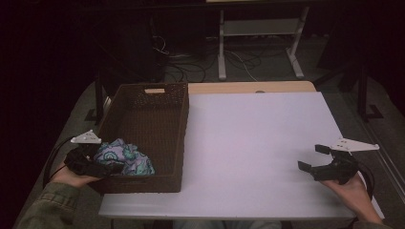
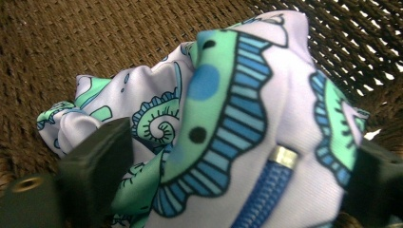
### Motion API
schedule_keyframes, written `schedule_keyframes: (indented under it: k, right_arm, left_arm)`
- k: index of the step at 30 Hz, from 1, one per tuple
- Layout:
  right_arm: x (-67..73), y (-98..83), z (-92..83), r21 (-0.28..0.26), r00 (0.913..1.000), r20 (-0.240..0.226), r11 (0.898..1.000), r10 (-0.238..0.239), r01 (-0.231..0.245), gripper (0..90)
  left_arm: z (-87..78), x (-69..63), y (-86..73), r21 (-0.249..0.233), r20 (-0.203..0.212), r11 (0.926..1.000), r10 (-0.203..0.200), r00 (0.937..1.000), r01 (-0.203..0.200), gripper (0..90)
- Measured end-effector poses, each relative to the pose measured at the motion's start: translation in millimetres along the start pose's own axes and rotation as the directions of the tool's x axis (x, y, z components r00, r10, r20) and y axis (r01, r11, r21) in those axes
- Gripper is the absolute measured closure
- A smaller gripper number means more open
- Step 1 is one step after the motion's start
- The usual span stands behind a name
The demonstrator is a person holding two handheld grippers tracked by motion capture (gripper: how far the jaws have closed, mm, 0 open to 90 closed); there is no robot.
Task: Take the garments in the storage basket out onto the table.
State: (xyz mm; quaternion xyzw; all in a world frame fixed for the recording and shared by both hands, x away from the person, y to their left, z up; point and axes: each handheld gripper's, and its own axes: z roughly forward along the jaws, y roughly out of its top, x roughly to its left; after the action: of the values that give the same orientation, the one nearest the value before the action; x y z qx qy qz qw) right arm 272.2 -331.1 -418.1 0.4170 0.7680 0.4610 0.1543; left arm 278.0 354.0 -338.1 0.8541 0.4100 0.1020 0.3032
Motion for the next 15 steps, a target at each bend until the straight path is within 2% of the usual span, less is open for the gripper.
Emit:
schedule_keyframes:
  k: [5, 9, 13, 15]
  right_arm:
    - [-0.1, 0.0, 0.2, 0.000, 1.0000, 0.001, 1.000, -0.002, 0.002, 0.0]
    - [-0.1, -0.1, 0.2, 0.002, 1.0000, 0.001, 1.000, -0.001, 0.001, 0.0]
    - [-0.1, -0.1, 0.4, 0.003, 1.0000, 0.001, 1.000, -0.002, 0.002, 0.0]
    - [-0.1, -0.1, 0.6, 0.004, 1.0000, 0.002, 1.000, -0.002, 0.002, 0.0]
  left_arm:
    - [2.7, -0.8, 0.3, 0.024, 0.025, 0.9991, 0.033, 0.9991, -0.034, 27.9]
    - [3.2, -0.6, -1.0, 0.015, 0.036, 0.9986, 0.049, 0.9981, -0.050, 41.8]
    - [2.4, 1.2, -2.2, 0.008, 0.016, 0.9982, 0.060, 0.9981, -0.060, 54.9]
    - [2.7, 2.8, -2.8, 0.004, 0.015, 0.9987, 0.052, 0.9985, -0.052, 65.9]
